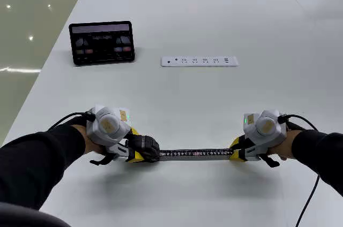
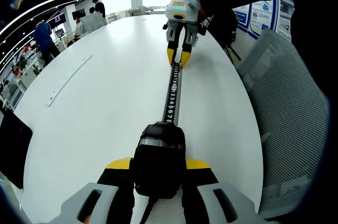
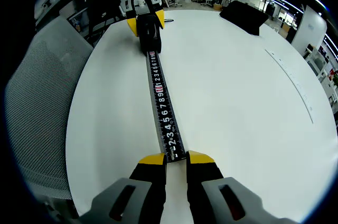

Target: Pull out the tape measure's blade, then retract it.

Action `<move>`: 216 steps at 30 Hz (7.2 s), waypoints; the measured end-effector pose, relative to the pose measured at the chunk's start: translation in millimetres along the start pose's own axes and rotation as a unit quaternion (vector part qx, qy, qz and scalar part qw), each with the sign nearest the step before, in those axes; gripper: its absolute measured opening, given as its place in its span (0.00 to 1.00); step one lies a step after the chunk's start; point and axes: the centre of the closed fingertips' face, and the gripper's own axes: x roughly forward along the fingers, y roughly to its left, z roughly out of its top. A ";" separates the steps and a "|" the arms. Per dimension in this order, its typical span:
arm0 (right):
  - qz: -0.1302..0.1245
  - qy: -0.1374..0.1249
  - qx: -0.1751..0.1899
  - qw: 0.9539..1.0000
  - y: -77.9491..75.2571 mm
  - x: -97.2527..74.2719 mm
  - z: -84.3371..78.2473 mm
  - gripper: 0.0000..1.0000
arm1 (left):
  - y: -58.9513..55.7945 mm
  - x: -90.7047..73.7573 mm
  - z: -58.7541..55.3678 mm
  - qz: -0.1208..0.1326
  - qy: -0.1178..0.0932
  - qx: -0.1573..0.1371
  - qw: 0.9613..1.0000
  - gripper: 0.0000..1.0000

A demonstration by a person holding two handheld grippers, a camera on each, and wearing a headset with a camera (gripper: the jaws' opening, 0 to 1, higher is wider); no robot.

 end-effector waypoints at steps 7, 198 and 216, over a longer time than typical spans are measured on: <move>-0.002 0.002 0.003 1.000 -0.9 -3.0 -3.9 0.09 | 0.1 0.1 -0.3 0.000 0.001 0.002 1.000 0.31; -0.236 -0.137 0.195 0.942 88.9 -175.5 -91.5 1.00 | -48.8 -167.4 -73.9 0.263 -0.183 -0.272 0.907 1.00; -0.233 -0.139 0.188 0.944 79.6 -178.0 -86.0 1.00 | -39.3 -167.2 -59.4 0.275 -0.188 -0.277 0.901 1.00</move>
